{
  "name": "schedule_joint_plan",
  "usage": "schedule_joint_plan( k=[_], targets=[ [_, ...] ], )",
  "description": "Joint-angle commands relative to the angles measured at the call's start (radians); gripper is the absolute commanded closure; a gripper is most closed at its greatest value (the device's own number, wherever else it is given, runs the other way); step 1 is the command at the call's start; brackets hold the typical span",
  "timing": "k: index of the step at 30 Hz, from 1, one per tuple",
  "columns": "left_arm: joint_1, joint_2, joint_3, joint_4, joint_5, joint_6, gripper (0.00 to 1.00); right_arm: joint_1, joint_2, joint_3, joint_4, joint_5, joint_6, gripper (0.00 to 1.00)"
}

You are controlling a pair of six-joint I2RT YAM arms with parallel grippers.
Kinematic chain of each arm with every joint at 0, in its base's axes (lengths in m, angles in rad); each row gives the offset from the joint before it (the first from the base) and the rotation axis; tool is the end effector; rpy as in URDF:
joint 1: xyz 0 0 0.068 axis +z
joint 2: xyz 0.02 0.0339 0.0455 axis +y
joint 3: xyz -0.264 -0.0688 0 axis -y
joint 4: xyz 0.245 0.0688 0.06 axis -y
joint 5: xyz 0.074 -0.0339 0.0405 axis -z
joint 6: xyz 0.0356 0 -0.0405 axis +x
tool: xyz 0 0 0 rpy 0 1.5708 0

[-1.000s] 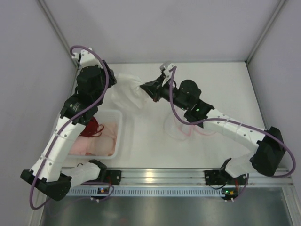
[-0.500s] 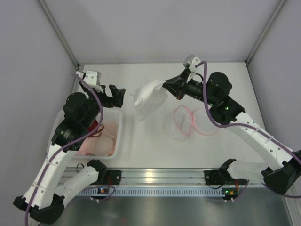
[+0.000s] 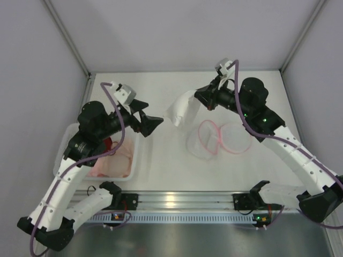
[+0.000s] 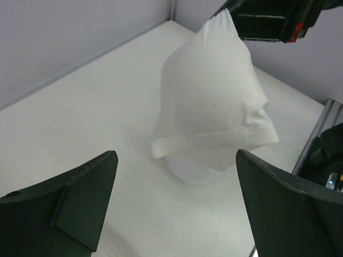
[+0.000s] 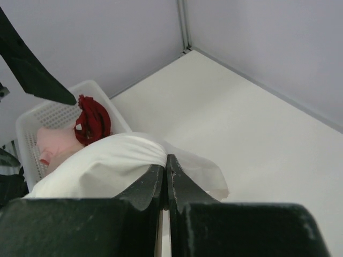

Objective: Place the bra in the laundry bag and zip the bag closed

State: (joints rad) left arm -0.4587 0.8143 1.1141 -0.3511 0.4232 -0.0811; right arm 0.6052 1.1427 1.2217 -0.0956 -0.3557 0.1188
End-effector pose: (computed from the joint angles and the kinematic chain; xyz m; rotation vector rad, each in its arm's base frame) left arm 0.1383 -0.0846 0.4297 0.6356 1.5458 -0.7539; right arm 0.2045 0.1566 0.4310 -0.6706 1.5091 0.8398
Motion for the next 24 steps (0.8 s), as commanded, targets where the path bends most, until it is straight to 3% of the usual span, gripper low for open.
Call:
schedule_joint_plan(
  k=[1, 9, 18, 24],
  targets=[
    [0.003, 0.043, -0.007, 0.024, 0.143, -0.049, 0.03, -0.012, 0.028, 0.073, -0.006, 0.075, 0.059, 1.00],
    [-0.006, 0.054, -0.026, 0.069, 0.080, 0.017, 0.02, -0.013, 0.046, 0.099, -0.006, 0.005, 0.053, 1.00],
    [-0.017, 0.094, -0.039, 0.144, 0.123, 0.060, 0.02, -0.012, 0.066, 0.165, -0.042, -0.049, 0.082, 1.00],
    [-0.205, 0.123, -0.048, 0.193, -0.087, 0.098, 0.02, -0.012, 0.092, 0.188, -0.082, 0.017, 0.150, 1.00]
  ],
)
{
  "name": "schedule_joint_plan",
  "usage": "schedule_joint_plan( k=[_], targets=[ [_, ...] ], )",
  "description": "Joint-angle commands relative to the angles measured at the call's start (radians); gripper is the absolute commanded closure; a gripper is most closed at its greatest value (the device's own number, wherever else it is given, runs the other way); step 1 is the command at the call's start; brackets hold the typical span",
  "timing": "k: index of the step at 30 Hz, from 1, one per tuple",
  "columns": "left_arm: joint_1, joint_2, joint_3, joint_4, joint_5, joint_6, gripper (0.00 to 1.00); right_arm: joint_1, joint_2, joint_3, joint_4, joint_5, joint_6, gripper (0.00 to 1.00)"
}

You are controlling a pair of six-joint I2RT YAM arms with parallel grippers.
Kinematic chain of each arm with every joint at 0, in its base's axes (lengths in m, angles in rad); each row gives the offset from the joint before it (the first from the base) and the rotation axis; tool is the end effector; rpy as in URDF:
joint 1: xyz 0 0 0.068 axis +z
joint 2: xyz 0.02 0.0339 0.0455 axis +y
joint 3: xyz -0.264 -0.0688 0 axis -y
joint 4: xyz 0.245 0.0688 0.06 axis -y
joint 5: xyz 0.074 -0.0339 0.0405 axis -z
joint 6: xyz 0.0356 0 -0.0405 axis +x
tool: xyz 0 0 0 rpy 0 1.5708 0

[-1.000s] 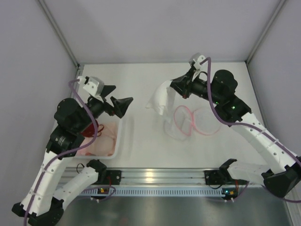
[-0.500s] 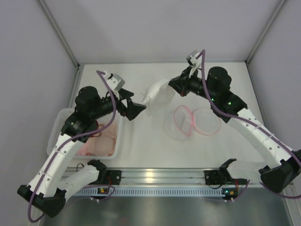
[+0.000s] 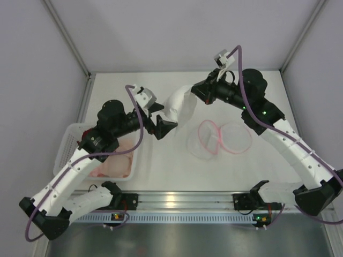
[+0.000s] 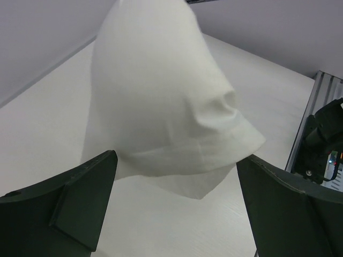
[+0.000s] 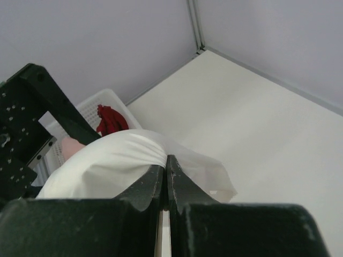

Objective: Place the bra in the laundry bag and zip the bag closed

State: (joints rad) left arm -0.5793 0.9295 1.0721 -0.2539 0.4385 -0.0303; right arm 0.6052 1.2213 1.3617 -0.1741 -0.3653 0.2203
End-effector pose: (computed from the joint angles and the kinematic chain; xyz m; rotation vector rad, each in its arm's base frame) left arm 0.1605 -0.1230 0.4075 0.7898 1.5501 -0.8206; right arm 0.2156 0.1646 0.4516 -0.6073 1.5696 0.9229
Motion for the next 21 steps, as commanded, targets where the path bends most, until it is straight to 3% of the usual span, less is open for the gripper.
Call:
schedule_joint_plan(
  k=[1, 5, 17, 21],
  targets=[
    [-0.115, 0.020, -0.008, 0.102, -0.177, 0.053, 0.02, -0.012, 0.014, 0.045, -0.002, 0.026, 0.051, 1.00],
    [-0.221, 0.032, -0.050, 0.174, -0.283, 0.079, 0.02, -0.010, 0.014, 0.040, 0.002, 0.031, 0.057, 1.00],
    [-0.228, 0.022, -0.121, 0.314, -0.290, 0.040, 0.02, -0.007, -0.005, 0.028, -0.001, 0.152, 0.083, 1.00],
    [-0.235, 0.100, -0.081, 0.324, -0.427, -0.010, 0.02, 0.005, -0.014, 0.002, 0.022, 0.144, 0.100, 1.00]
  ],
)
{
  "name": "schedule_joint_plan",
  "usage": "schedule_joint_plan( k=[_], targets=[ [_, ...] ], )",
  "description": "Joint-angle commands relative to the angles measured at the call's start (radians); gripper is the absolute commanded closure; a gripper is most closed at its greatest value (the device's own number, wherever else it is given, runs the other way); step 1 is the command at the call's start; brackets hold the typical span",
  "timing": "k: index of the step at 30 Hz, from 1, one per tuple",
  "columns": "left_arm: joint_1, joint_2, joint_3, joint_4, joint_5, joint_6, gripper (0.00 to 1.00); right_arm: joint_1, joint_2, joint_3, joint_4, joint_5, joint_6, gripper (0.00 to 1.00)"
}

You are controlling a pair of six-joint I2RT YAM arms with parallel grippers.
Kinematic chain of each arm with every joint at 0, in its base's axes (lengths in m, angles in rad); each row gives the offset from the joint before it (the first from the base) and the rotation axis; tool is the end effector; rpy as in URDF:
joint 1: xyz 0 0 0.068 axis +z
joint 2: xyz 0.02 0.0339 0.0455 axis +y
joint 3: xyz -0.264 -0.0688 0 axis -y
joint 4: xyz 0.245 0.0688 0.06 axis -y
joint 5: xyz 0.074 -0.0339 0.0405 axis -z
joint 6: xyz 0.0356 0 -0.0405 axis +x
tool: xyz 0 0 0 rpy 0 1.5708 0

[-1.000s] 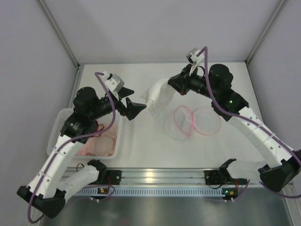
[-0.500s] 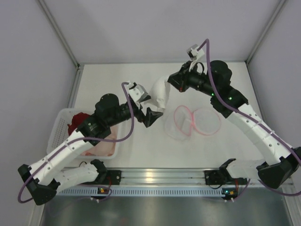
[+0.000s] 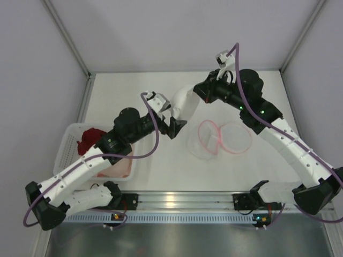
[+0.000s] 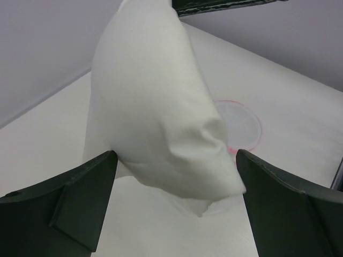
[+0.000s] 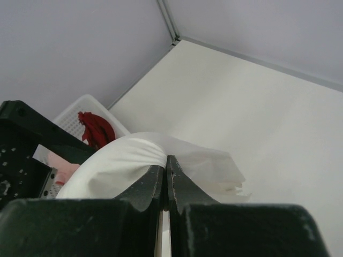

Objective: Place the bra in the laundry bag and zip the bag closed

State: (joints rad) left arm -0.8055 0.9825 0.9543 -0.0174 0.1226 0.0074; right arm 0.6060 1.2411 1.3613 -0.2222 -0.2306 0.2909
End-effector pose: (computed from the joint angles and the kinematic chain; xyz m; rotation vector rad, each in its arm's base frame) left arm 0.1557 -0.1684 0.3812 0.7460 1.4869 -0.7104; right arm 0.2244 0.1654 0.4412 -0.4516 1.6858 0.8606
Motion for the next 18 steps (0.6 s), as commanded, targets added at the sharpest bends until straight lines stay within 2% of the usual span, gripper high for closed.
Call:
schedule_joint_plan(
  k=[1, 3, 6, 7, 9, 10, 11, 16, 17, 18],
  targets=[
    [-0.012, 0.077, 0.050, 0.089, -0.170, -0.059, 0.02, 0.009, -0.034, 0.002, 0.069, 0.008, 0.034, 1.00],
    [-0.015, 0.105, 0.061, 0.097, -0.242, -0.070, 0.03, 0.015, -0.042, 0.001, 0.066, 0.005, 0.034, 1.00],
    [-0.017, 0.111, 0.061, 0.126, -0.244, -0.067, 0.24, 0.020, -0.051, -0.004, 0.063, 0.001, 0.036, 1.00],
    [-0.018, 0.110, 0.054, 0.135, -0.244, -0.069, 0.50, 0.023, -0.052, -0.004, 0.063, 0.001, 0.036, 1.00],
    [-0.018, 0.101, 0.046, 0.163, -0.245, -0.076, 0.71, 0.021, -0.052, -0.002, 0.060, -0.003, 0.034, 1.00],
    [-0.018, 0.096, 0.038, 0.171, -0.254, -0.080, 0.90, 0.021, -0.051, -0.001, 0.055, -0.004, 0.034, 1.00],
    [-0.018, 0.090, 0.034, 0.181, -0.262, -0.083, 1.00, 0.021, -0.049, 0.002, 0.050, -0.006, 0.030, 1.00],
    [-0.018, 0.021, 0.001, 0.232, -0.313, -0.102, 1.00, 0.021, -0.023, 0.021, -0.028, 0.011, 0.013, 1.00],
    [-0.018, 0.015, 0.003, 0.234, -0.320, -0.104, 1.00, 0.021, -0.023, 0.021, -0.040, 0.026, 0.011, 0.93],
    [-0.018, 0.009, 0.006, 0.229, -0.327, -0.106, 1.00, 0.021, -0.026, 0.022, -0.060, 0.046, 0.002, 0.70]
  ],
)
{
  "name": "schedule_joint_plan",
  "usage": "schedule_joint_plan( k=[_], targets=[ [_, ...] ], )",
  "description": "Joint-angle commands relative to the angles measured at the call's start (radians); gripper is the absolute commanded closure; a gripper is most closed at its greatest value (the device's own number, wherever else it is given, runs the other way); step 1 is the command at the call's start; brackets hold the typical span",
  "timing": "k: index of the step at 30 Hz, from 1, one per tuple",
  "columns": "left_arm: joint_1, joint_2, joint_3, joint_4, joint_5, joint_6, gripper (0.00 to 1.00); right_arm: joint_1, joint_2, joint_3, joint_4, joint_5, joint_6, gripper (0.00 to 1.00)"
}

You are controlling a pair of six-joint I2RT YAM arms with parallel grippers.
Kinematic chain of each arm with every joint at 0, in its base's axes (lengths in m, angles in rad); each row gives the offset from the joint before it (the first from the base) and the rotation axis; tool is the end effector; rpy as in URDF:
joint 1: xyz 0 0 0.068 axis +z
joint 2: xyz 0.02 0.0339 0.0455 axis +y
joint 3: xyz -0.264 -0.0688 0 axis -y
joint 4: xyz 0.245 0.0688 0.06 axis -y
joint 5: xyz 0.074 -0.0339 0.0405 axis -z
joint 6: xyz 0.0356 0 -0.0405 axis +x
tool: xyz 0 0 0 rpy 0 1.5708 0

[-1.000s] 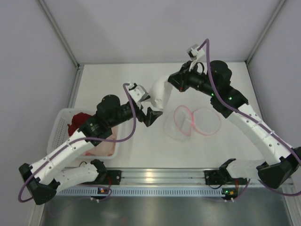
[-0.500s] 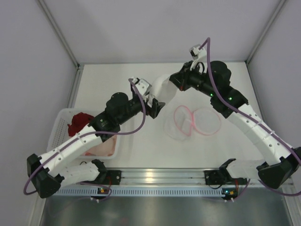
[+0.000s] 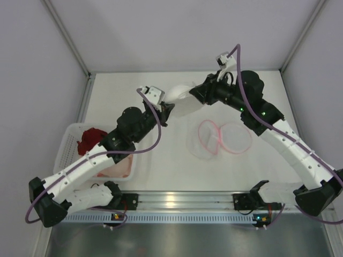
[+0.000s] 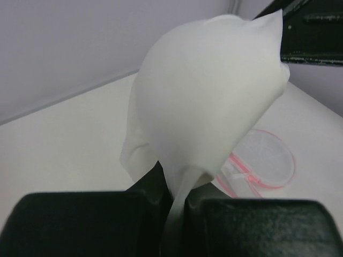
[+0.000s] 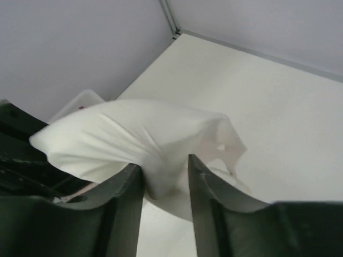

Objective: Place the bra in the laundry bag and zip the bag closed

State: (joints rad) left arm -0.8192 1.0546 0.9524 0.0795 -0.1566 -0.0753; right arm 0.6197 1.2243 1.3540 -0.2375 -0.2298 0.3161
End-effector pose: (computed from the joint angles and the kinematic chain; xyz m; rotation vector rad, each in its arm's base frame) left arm 0.1739 -0.1779 0.3753 0.4724 1.5524 -0.5696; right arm 0.2180 0.1655 0.4413 -0.4431 1.6996 0.8872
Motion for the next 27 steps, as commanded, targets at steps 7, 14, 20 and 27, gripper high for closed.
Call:
schedule_joint_plan(
  k=[7, 14, 20, 27],
  targets=[
    [-0.005, -0.067, 0.085, -0.075, -0.184, -0.027, 1.00, -0.023, -0.158, -0.035, -0.178, 0.302, -0.011, 0.12],
    [-0.005, -0.110, 0.103, -0.150, -0.144, -0.043, 1.00, -0.133, -0.311, -0.343, -0.315, 0.414, 0.112, 0.05],
    [-0.005, -0.079, 0.114, -0.150, -0.080, -0.075, 1.00, -0.233, -0.416, -0.601, -0.306, 0.432, 0.222, 0.09],
    [-0.005, -0.039, 0.157, -0.152, 0.021, -0.121, 1.00, -0.372, -0.428, -0.762, -0.231, 0.526, 0.253, 0.12]
  ],
)
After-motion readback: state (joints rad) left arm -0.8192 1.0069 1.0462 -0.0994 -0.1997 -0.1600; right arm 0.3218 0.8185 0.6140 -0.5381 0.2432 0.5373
